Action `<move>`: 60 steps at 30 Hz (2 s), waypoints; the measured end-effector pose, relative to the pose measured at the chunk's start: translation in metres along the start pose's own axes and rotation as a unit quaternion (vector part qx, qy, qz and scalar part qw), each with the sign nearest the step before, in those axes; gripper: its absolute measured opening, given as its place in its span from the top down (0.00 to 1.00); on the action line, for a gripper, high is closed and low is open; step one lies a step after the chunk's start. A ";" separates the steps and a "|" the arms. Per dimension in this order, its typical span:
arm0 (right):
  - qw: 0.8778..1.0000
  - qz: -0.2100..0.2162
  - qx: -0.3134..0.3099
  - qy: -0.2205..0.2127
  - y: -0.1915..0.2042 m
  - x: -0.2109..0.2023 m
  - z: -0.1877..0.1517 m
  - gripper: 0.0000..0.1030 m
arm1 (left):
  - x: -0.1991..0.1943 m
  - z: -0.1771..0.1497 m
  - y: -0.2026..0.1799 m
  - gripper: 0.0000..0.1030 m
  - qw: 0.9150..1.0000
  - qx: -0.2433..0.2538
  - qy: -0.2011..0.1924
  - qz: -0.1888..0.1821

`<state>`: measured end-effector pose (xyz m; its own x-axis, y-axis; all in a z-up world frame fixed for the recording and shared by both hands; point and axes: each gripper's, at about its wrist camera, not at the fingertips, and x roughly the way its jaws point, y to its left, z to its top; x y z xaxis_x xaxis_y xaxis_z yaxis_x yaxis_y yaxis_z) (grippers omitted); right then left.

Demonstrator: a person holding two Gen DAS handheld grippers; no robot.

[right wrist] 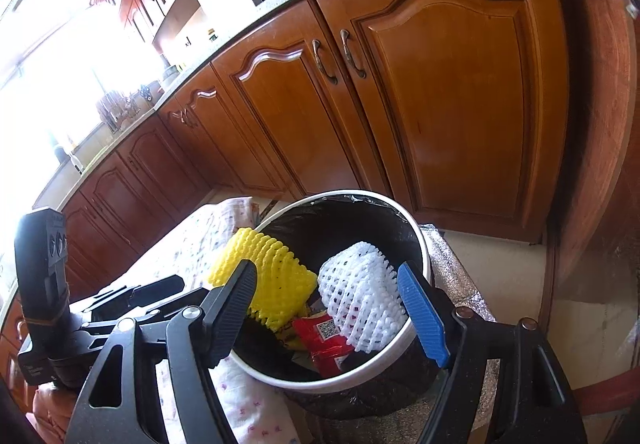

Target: Collect trash

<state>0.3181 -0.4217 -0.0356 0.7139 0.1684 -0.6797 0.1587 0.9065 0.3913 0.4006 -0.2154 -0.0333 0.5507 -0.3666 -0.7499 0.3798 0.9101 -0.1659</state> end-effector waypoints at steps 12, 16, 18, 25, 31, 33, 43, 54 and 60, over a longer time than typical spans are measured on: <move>0.999 0.029 0.020 -0.034 0.027 -0.044 -0.054 0.15 | -0.081 -0.082 0.030 0.28 0.996 -0.069 -0.058 0.001; 0.998 0.025 0.015 -0.051 0.042 -0.061 -0.075 0.10 | -0.110 -0.110 0.034 0.26 0.993 -0.076 -0.084 0.013; 0.998 0.023 0.014 -0.059 0.048 -0.071 -0.085 0.09 | -0.124 -0.125 0.033 0.25 0.992 -0.077 -0.095 0.019; 0.994 0.008 -0.028 -0.108 0.084 -0.109 -0.114 0.03 | -0.175 -0.165 0.035 0.19 0.985 -0.088 -0.144 0.043; 0.983 -0.007 -0.065 -0.172 0.116 -0.145 -0.121 0.00 | -0.215 -0.194 0.031 0.01 0.977 -0.075 -0.188 0.075; 0.977 -0.015 -0.091 -0.190 0.127 -0.154 -0.122 0.00 | -0.222 -0.206 0.029 0.01 0.973 -0.070 -0.198 0.092; 0.974 -0.015 -0.102 -0.200 0.130 -0.149 -0.163 0.00 | -0.221 -0.246 0.019 0.01 0.968 -0.046 -0.201 0.142; 0.977 -0.017 -0.098 -0.186 0.123 -0.148 -0.191 0.00 | -0.222 -0.258 0.013 0.01 0.970 -0.025 -0.193 0.146; 0.977 -0.018 -0.091 -0.191 0.120 -0.152 -0.193 0.00 | -0.222 -0.262 0.014 0.01 0.970 -0.018 -0.194 0.144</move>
<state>0.0965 -0.2637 -0.0052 0.9182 0.0108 -0.3960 0.0881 0.9690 0.2307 0.0890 -0.0707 -0.0367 0.8710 -0.1348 -0.4725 0.1465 0.9891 -0.0120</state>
